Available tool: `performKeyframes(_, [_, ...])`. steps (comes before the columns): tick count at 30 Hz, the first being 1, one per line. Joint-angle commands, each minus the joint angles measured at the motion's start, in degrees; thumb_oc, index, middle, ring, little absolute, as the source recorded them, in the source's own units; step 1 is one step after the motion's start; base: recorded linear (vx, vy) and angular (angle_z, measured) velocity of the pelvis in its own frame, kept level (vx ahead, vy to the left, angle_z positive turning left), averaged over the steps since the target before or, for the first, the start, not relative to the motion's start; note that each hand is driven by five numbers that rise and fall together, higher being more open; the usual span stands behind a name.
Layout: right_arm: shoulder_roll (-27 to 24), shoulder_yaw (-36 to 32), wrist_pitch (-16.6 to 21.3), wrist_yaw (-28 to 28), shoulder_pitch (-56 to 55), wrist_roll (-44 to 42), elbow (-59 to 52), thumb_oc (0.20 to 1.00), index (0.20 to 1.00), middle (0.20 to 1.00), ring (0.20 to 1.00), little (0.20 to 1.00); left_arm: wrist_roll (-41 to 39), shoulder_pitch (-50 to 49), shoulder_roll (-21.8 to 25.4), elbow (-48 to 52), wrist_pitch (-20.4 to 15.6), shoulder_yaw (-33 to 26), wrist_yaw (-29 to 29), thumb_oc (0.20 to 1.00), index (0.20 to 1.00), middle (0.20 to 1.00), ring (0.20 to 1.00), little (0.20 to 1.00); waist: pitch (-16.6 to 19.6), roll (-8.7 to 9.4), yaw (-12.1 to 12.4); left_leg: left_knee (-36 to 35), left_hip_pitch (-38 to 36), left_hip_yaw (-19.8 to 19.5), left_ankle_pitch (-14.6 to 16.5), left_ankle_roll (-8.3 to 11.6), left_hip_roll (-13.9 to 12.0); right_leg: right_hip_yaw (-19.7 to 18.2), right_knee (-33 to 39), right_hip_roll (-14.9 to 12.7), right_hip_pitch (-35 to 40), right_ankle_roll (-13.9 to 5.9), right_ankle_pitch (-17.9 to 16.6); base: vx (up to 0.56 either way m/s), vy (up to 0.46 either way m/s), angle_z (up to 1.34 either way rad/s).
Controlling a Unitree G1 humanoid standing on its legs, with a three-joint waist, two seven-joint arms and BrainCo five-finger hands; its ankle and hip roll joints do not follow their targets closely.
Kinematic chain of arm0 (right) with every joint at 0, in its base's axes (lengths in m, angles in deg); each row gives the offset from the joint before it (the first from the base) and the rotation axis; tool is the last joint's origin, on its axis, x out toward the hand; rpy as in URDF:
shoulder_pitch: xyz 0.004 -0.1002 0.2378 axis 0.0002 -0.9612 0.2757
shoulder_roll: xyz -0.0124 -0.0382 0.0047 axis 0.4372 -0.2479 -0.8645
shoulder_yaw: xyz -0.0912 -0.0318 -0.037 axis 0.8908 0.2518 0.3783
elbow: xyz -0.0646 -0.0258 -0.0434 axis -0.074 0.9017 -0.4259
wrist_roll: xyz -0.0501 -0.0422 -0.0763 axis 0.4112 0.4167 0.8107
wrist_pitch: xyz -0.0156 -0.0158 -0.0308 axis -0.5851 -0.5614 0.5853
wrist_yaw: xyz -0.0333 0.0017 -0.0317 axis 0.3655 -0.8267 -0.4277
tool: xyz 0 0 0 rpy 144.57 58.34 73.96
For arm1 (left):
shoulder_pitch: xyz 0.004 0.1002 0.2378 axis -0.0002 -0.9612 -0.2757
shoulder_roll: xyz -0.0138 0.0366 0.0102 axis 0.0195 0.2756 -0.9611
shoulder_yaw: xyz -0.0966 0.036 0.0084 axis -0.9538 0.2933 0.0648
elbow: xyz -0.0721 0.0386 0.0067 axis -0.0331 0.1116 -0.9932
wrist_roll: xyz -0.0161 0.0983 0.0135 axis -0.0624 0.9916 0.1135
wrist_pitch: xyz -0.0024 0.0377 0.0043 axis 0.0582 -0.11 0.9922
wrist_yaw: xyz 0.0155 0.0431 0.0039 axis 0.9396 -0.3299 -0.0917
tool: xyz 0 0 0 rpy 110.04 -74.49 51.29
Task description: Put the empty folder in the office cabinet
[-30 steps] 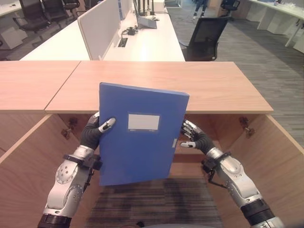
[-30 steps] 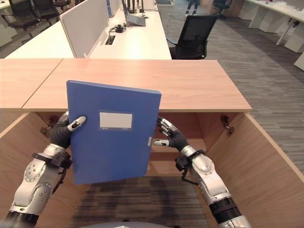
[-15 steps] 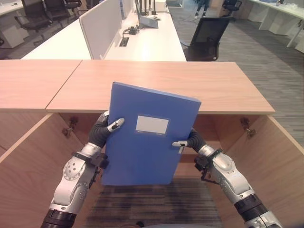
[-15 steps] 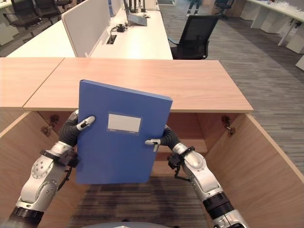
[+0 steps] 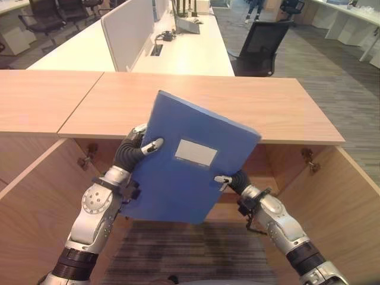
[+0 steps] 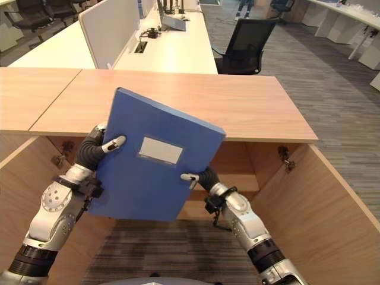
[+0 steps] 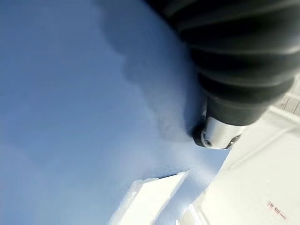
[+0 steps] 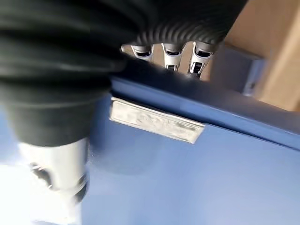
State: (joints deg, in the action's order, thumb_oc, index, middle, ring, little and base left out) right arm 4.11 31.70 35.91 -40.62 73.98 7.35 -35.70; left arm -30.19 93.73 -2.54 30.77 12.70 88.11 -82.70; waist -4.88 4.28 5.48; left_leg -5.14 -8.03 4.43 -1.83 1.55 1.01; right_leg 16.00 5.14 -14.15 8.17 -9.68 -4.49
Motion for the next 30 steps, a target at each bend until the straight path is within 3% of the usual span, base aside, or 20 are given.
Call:
performKeyframes(1, [9.6, 12.0, -1.8, 5.2, 5.0, -4.3, 0.4, 0.2, 0.2, 0.2, 0.2, 0.2, -10.0, 12.6, -6.4, 5.6, -4.3, 6.7, -1.8, 0.2, 0.2, 0.2, 0.2, 0.2, -0.1, 1.23, 1.0, 0.1, 0.6, -1.7, 5.9, -1.78, 1.6, 5.3, -2.8, -4.8, -0.5, -2.86, -1.5, 0.0, 0.0, 0.0])
performKeyframes(8, [10.7, 11.8, -1.4, 4.2, 2.5, -7.2, 2.7, 0.2, 0.2, 0.2, 0.2, 0.2, -12.4, 11.9, -5.9, 5.2, -3.0, 7.9, -3.1, 0.2, 0.2, 0.2, 0.2, 0.2, -0.2, 1.1, 0.7, 0.1, 0.7, -1.8, 5.8, -1.79, 1.8, 5.1, -3.2, -4.9, -0.8, -2.89, -1.6, 0.0, 0.0, 0.0])
performKeyframes(9, [10.7, 11.4, -1.6, 4.0, 2.0, -7.4, 3.1, 0.2, 0.2, 0.2, 0.2, 0.2, -13.6, 11.4, -5.8, 4.7, -2.3, 8.4, -3.7, 0.241, 0.241, 0.241, 0.241, 0.241, -0.2, 1.05, 0.5, 0.1, 0.7, -1.7, 5.8, -1.82, 1.8, 5.0, -3.3, -4.9, -0.9, -2.92, -1.6, 0.0, 0.0, 0.0])
performKeyframes(10, [10.8, 11.1, -1.7, 3.6, 1.5, -7.9, 3.4, 0.2, 0.2, 0.2, 0.2, 0.2, -15.0, 10.8, -5.7, 4.1, -1.6, 8.8, -4.4, 0.423, 0.423, 0.423, 0.423, 0.423, -0.2, 1.03, 0.4, 0.1, 0.7, -1.7, 5.8, -1.85, 1.9, 4.9, -3.3, -4.9, -1.0, -2.97, -1.8, 0.0, 0.0, 0.0])
performKeyframes(11, [10.7, 10.8, -1.9, 3.5, 1.0, -8.1, 3.7, 0.2, 0.2, 0.2, 0.2, 0.2, -15.9, 10.4, -5.7, 3.6, -1.2, 9.0, -4.9, 0.517, 0.517, 0.517, 0.517, 0.517, -0.2, 1.01, 0.2, 0.1, 0.7, -1.6, 5.9, -1.86, 1.9, 5.0, -3.3, -5.0, -1.0, -3.02, -1.8, 0.0, 0.0, 0.0])
performKeyframes(12, [10.7, 10.8, -1.9, 3.5, 1.0, -8.1, 3.6, 0.2, 0.2, 0.2, 0.2, 0.2, -15.9, 10.4, -5.7, 3.6, -1.2, 9.0, -4.9, 0.542, 0.542, 0.542, 0.542, 0.542, -0.2, 1.01, 0.2, 0.1, 0.7, -1.6, 5.9, -1.87, 1.9, 5.0, -3.3, -5.0, -1.0, -3.02, -1.8, 0.0, 0.0, 0.0])
performKeyframes(13, [10.8, 9.3, -2.0, 2.3, -1.0, -9.4, 5.3, 0.2, 0.2, 0.2, 0.2, 0.2, -19.8, 8.3, -5.9, 1.3, 0.8, 10.3, -6.2, 1.0, 1.0, 1.0, 1.0, 1.0, -0.3, 0.92, -0.4, 0.1, 0.7, -1.5, 5.8, -1.96, 2.0, 4.8, -3.4, -5.1, -1.1, -3.2, -2.1, 0.0, 0.0, 0.0])
performKeyframes(16, [11.0, 7.4, -2.3, 2.0, -3.6, -12.4, 5.8, 0.2, 0.2, 0.2, 0.2, 0.2, -22.8, 6.0, -5.7, -1.1, 2.5, 11.1, -7.1, 1.0, 1.0, 1.0, 1.0, 1.0, -0.4, 0.79, -1.0, 0.1, 0.7, -1.2, 5.9, -2.0, 2.1, 4.6, -3.5, -5.0, -1.3, -3.3, -2.3, 0.0, 0.011, 0.0])
performKeyframes(22, [11.2, 2.0, -1.7, 0.5, -8.5, -15.1, 9.4, 0.2, 0.2, 0.2, 0.2, 0.2, -21.3, 0.3, -2.6, -4.7, 3.6, 9.5, -7.3, 1.0, 1.0, 1.0, 1.0, 1.0, -0.5, 0.59, -1.6, 0.1, 0.7, -1.1, 6.0, -2.11, 2.3, 4.3, -3.8, -5.3, -1.6, -3.56, -2.6, 0.0, 0.007, -0.01])
performKeyframes(23, [12.1, -1.3, -2.0, -0.1, -10.3, -18.1, 11.8, 0.2, 0.2, 0.2, 0.2, 0.2, -22.1, -2.4, -2.8, -6.7, 4.2, 8.4, -7.0, 1.0, 1.0, 1.0, 1.0, 1.0, -0.9, 0.48, -1.8, 0.1, 0.5, -1.1, 6.1, -2.24, 2.4, 4.2, -4.1, -5.4, -1.5, -3.7, -2.6, 0.01, 0.033, -0.06])
performKeyframes(30, [13.5, -7.0, -4.1, 0.0, -14.1, -23.3, 17.8, 0.2, 0.2, 0.2, 0.2, 0.2, -27.7, -9.2, -3.2, -7.0, 6.8, 5.4, -9.1, 1.0, 1.0, 1.0, 1.0, 1.0, -1.2, 0.47, -2.2, 0.1, 1.3, -1.1, 5.9, -2.54, 3.0, 3.7, -4.2, -5.8, -2.7, -4.17, -3.8, 0.0, 0.033, -0.02])
